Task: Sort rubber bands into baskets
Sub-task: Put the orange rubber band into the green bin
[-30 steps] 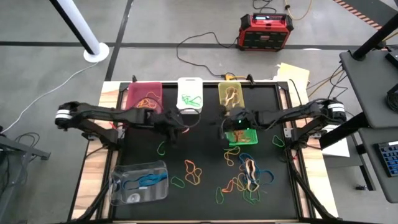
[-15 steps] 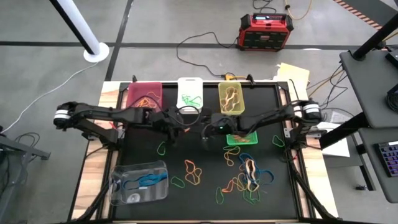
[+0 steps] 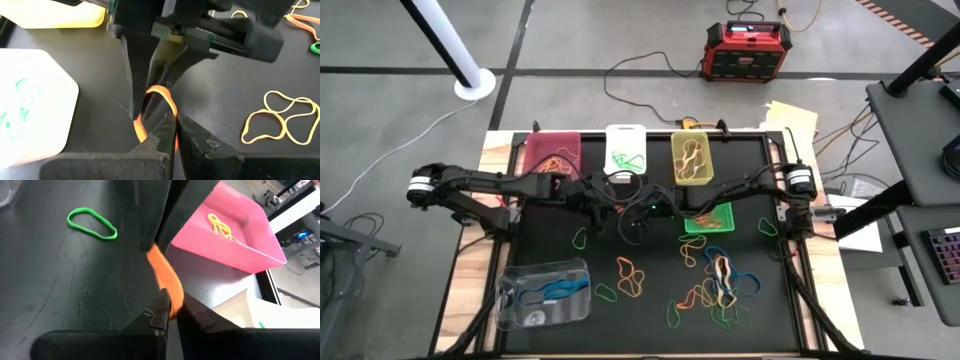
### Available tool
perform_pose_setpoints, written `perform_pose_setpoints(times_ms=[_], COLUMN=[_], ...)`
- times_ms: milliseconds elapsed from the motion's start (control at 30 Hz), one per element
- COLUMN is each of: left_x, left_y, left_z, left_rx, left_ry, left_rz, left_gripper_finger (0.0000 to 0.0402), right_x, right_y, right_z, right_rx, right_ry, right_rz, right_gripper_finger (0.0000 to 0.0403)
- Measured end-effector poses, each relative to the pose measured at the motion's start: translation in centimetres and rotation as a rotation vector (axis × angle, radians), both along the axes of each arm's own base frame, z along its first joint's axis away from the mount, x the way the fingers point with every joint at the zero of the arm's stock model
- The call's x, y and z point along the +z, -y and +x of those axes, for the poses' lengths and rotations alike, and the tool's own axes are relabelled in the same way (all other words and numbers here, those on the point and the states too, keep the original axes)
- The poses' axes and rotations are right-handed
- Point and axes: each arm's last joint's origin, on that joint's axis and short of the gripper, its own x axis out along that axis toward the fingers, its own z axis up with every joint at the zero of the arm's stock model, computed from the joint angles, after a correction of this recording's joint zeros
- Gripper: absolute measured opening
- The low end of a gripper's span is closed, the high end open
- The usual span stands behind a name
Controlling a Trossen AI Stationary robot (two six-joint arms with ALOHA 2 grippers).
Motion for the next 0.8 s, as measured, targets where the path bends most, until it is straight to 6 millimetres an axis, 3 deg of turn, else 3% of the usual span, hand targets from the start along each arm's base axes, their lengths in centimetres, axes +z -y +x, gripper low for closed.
perform_pose_setpoints(times_ms=[200, 467, 600, 800], left_x=[0.0, 0.1, 0.2, 0.3], left_y=[-0.2, -0.2, -0.3, -0.4], left_z=[0.0, -0.1, -0.1, -0.1], left_rx=[0.038, 0.017, 0.027, -0.001], left_ry=[-0.003, 0.000, -0.009, -0.010], left_rz=[0.055, 0.085, 0.131, 0.161], left_gripper_finger=[0.0007, 0.0088, 0.0129, 0.0156], right_x=[0.4, 1.8, 3.0, 5.4], right_y=[0.0, -0.1, -0.1, -0.1], right_z=[-0.4, -2.1, -4.6, -10.3], right_rx=[-0.005, -0.030, -0.093, -0.341], right_ry=[-0.025, -0.120, -0.293, -0.558], right_rz=[0.007, 0.043, 0.083, 0.226], right_gripper_finger=[0.0009, 0.0009, 0.0009, 0.0009])
